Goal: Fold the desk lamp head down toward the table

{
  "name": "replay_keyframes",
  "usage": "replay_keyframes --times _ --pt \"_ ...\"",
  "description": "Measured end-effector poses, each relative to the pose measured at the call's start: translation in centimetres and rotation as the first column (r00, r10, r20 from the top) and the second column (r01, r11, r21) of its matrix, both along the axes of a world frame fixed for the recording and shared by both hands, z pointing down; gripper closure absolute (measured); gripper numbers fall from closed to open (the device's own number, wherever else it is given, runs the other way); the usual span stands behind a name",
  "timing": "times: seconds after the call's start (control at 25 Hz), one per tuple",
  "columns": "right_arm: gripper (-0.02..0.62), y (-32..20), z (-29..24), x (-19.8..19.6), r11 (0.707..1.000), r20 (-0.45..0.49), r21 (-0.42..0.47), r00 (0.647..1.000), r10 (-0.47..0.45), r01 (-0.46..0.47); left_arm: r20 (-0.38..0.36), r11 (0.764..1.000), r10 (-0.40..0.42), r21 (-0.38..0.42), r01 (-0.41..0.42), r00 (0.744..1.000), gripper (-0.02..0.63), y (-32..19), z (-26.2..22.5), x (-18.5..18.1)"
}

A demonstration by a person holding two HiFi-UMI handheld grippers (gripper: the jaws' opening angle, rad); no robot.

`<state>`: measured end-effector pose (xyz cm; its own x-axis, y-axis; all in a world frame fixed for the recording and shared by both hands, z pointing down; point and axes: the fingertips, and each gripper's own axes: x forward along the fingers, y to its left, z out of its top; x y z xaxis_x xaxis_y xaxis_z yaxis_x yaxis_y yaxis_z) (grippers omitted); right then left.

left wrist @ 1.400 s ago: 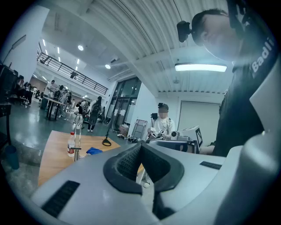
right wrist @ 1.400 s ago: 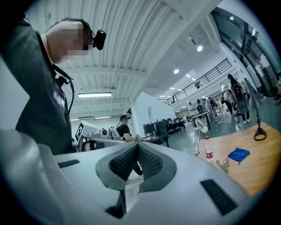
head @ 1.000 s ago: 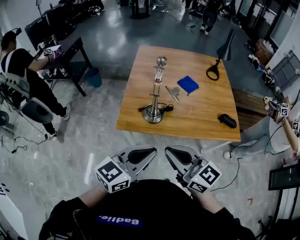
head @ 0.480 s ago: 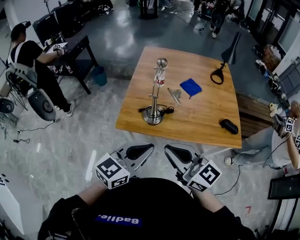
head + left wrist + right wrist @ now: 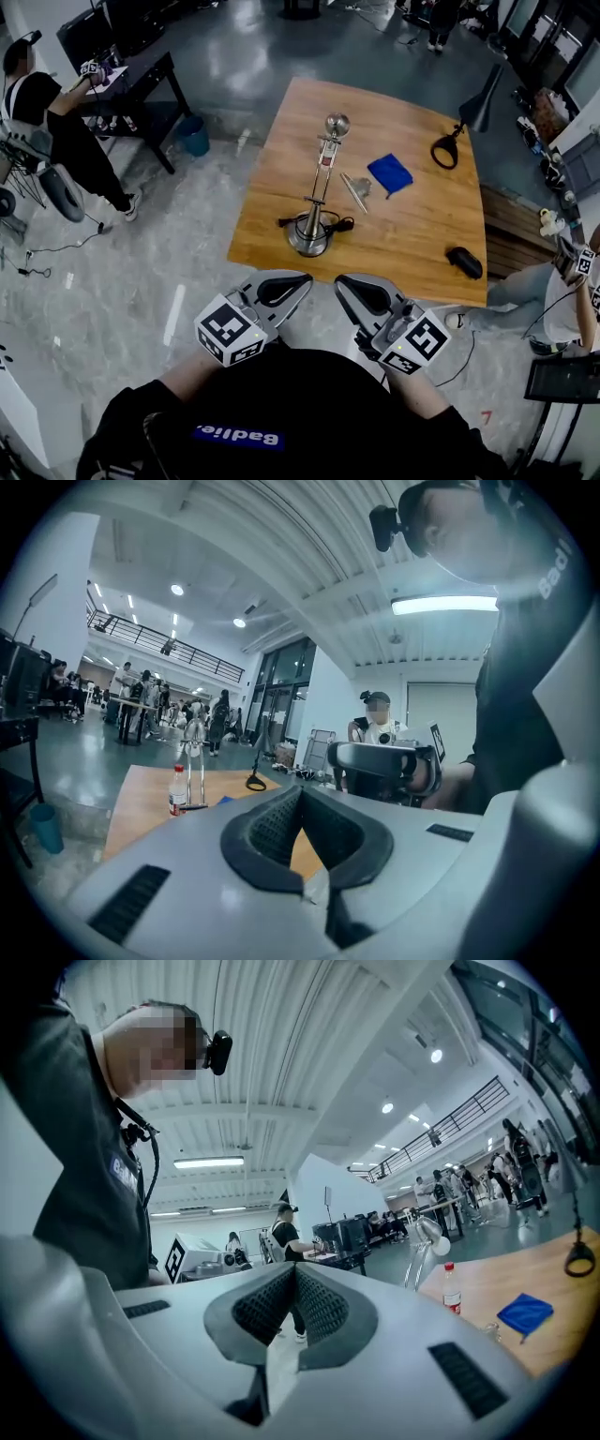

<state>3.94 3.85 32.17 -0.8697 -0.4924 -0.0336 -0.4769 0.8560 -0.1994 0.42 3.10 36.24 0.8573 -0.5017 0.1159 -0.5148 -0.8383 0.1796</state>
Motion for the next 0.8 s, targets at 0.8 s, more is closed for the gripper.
replay_keyframes --times 0.8 --pt "0.589 -15.8 1.0 -2.3 0.984 -0.026 -0.048 0.985 0.17 -0.171 0.069 0.984 0.179 0.006 -0.18 0.981 0.597 -14.4 4.9 -3.1"
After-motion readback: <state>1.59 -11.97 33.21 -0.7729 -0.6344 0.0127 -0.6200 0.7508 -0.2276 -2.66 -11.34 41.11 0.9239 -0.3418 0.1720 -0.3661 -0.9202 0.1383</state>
